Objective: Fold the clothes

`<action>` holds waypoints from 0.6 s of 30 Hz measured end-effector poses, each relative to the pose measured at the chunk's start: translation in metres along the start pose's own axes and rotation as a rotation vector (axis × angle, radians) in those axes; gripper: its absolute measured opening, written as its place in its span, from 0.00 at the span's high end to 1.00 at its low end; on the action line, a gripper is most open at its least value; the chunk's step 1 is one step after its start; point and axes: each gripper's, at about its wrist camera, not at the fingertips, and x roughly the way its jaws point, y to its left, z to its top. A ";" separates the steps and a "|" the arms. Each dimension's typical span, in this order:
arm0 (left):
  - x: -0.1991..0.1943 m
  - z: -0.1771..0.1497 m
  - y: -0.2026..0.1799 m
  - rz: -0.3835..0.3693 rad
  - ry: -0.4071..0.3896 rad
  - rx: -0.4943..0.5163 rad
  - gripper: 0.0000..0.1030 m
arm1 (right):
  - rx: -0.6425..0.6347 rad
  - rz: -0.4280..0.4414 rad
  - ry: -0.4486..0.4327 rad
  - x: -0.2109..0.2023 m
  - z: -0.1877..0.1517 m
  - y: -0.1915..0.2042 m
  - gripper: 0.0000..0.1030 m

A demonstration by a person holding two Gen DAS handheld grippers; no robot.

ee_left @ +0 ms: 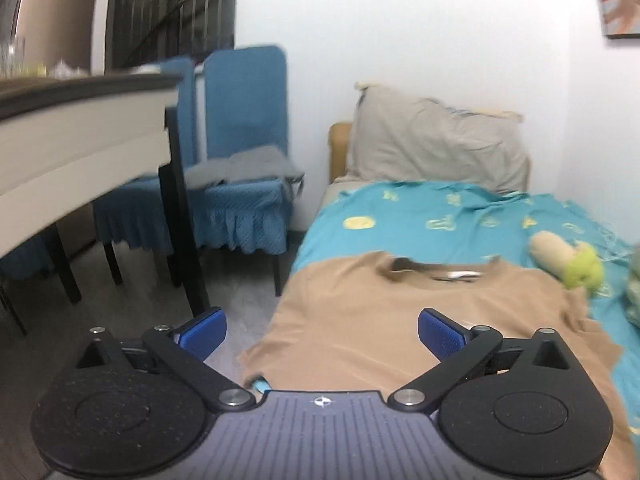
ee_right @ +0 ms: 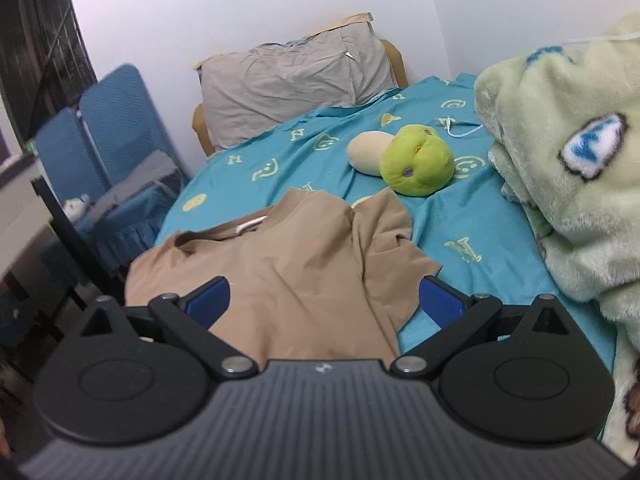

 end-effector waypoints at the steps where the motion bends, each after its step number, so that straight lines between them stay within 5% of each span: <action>1: -0.013 -0.003 -0.009 -0.006 -0.004 0.006 0.00 | 0.021 0.013 -0.001 -0.003 0.000 -0.002 0.00; 4: -0.045 -0.017 -0.027 -0.047 -0.011 0.000 0.00 | 0.066 0.030 0.006 -0.007 -0.001 -0.008 0.02; 8: -0.056 -0.041 -0.025 -0.109 0.032 -0.067 0.00 | 0.281 0.101 0.025 -0.006 -0.004 -0.037 0.03; 18: 0.002 -0.066 0.016 -0.125 0.131 -0.244 0.00 | 0.742 0.052 0.076 0.082 -0.018 -0.108 0.05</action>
